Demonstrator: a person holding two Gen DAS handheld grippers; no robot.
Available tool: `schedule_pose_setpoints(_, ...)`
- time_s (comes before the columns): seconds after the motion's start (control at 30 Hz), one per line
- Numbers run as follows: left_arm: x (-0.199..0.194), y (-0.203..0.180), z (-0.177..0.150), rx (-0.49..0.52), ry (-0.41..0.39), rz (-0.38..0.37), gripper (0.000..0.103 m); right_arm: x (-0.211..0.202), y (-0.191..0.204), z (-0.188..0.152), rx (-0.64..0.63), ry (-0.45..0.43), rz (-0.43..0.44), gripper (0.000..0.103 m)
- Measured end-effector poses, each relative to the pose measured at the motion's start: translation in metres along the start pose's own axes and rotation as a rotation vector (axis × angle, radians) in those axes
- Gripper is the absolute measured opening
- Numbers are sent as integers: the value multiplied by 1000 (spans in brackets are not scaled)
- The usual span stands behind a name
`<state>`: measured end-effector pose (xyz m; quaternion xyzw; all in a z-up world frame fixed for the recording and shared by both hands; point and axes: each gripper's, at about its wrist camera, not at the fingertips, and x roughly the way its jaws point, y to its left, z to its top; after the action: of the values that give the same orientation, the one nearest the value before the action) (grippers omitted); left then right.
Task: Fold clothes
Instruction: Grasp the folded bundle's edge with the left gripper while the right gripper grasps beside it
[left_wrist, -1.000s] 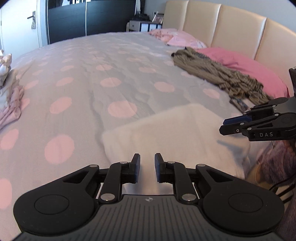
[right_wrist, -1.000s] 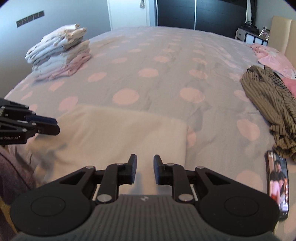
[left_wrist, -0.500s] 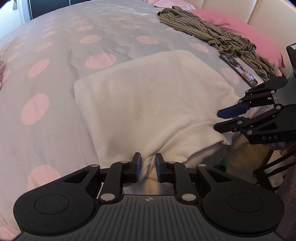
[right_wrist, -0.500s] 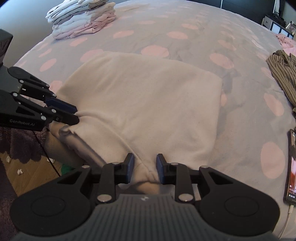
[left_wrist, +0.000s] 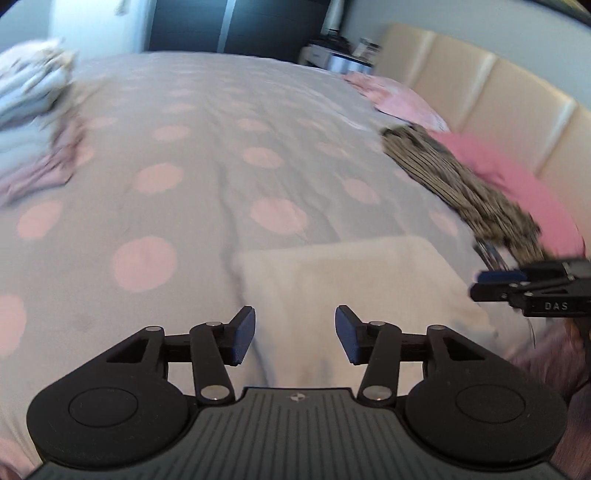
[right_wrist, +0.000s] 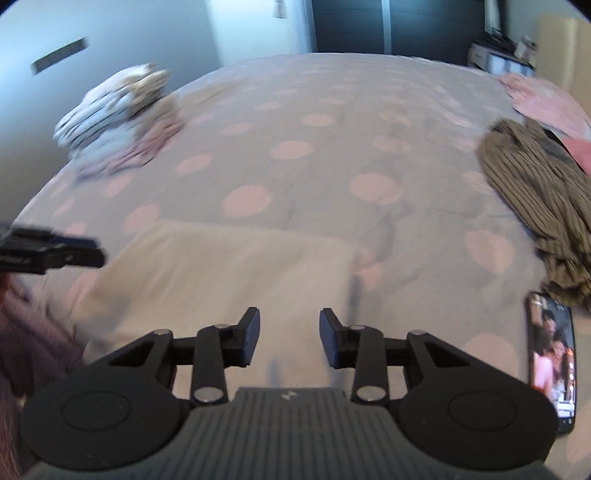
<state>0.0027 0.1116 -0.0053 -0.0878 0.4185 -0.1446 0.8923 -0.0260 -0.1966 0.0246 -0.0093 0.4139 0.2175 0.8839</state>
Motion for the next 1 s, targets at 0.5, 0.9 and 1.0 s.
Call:
schedule_pose_setpoints(0.5,66,50,-20,-269,227,-168,46,65,-55,-16,299,214,169,48)
schedule_pose_setpoints(0.9,87,48,-20,-268,246,-216,41,86,-52,-18,321,230,244,43)
schedule_pose_setpoints(1.0,89,44,-18,-247,245,-219,38,87,-49,-18,317,221,246,37)
